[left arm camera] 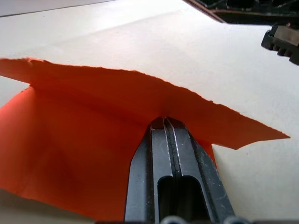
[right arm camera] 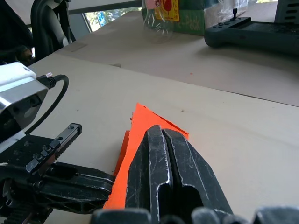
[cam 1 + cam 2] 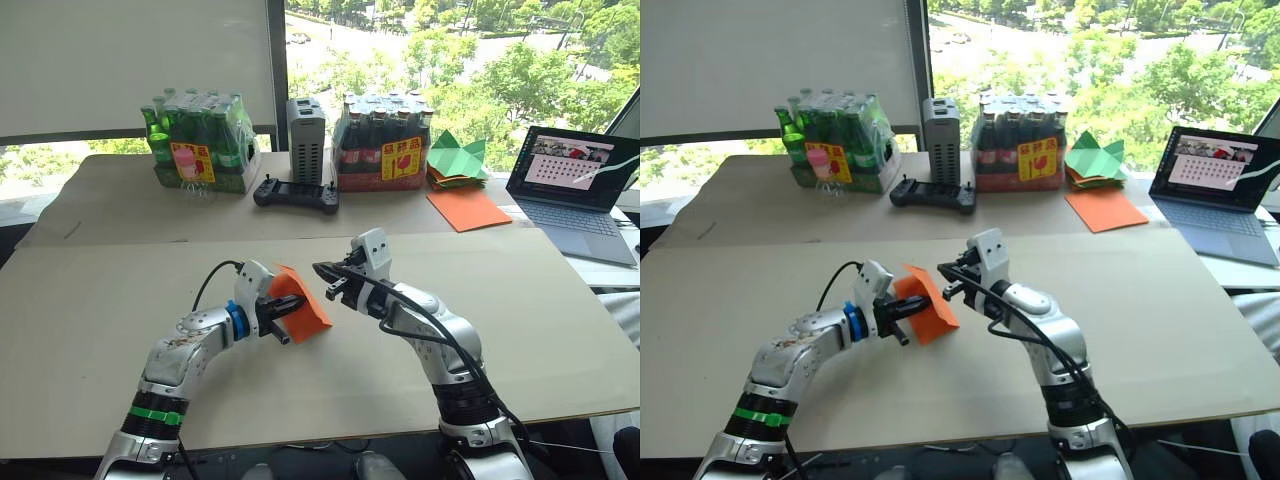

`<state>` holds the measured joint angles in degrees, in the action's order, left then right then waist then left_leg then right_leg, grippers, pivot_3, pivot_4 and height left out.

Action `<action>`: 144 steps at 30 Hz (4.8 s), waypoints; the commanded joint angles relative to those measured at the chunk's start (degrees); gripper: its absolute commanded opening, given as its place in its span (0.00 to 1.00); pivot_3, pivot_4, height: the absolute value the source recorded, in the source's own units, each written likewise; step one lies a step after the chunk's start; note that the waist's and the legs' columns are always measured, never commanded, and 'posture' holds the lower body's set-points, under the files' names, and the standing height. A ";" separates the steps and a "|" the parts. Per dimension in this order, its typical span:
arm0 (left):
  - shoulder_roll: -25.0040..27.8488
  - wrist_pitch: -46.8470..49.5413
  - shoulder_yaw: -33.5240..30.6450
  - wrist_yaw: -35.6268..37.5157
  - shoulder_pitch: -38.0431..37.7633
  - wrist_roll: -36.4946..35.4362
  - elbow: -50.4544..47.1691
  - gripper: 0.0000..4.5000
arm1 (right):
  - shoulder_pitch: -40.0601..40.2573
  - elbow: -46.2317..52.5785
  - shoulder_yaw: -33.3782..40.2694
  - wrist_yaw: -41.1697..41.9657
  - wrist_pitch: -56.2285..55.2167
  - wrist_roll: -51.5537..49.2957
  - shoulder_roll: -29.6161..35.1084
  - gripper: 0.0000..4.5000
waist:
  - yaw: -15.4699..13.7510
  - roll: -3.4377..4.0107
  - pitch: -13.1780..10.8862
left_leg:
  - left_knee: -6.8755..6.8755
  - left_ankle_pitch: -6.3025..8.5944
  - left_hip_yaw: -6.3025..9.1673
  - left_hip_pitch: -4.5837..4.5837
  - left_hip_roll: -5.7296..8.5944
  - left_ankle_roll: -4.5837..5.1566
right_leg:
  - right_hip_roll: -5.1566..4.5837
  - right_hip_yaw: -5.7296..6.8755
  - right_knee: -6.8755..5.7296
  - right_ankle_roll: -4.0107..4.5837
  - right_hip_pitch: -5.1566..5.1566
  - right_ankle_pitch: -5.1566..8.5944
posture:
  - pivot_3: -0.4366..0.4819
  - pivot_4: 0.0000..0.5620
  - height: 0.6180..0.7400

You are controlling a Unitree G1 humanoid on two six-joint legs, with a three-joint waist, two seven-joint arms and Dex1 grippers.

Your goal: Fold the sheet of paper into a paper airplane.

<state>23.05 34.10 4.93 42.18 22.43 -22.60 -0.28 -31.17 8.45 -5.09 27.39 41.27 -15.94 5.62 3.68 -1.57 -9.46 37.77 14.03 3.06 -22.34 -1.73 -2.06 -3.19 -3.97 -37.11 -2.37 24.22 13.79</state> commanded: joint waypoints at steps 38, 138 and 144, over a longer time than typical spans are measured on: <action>1.51 -3.79 -0.52 1.22 -2.35 2.70 2.06 0.00 | 8.76 16.24 -16.37 9.81 3.63 -3.87 15.08 0.00 | -0.41 -0.01 0.00 | 0.01 0.00 0.00 0.03 0.01 0.00 | 0.00 0.00 0.02 -0.02 -0.05 0.01 | 0.48 0.27 1.00; -0.21 18.81 -21.32 -10.11 0.24 -23.65 0.87 0.25 | 5.79 -5.27 -12.94 -6.79 5.11 13.14 3.83 0.00 | 0.29 -0.04 0.04 | 0.01 0.00 0.01 0.19 -0.02 0.00 | 0.03 0.00 -0.02 0.00 -0.16 0.00 | 0.48 0.27 1.00; -0.33 17.20 -21.00 -9.68 1.67 -22.39 3.47 0.25 | 6.45 -4.35 -12.56 -7.11 5.55 13.25 4.17 0.00 | 0.19 -0.04 0.04 | 0.01 0.00 0.01 0.17 -0.01 0.00 | 0.02 0.00 -0.02 0.00 -0.15 0.00 | 0.48 0.27 1.00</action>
<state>22.59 52.47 -15.19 31.99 22.68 -44.72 3.41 -26.46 5.50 -16.92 19.97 44.83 -2.93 9.56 3.87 -1.61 -9.42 37.78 14.03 3.07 -22.18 -1.74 -2.06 -3.18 -3.97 -37.13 -2.37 24.07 13.80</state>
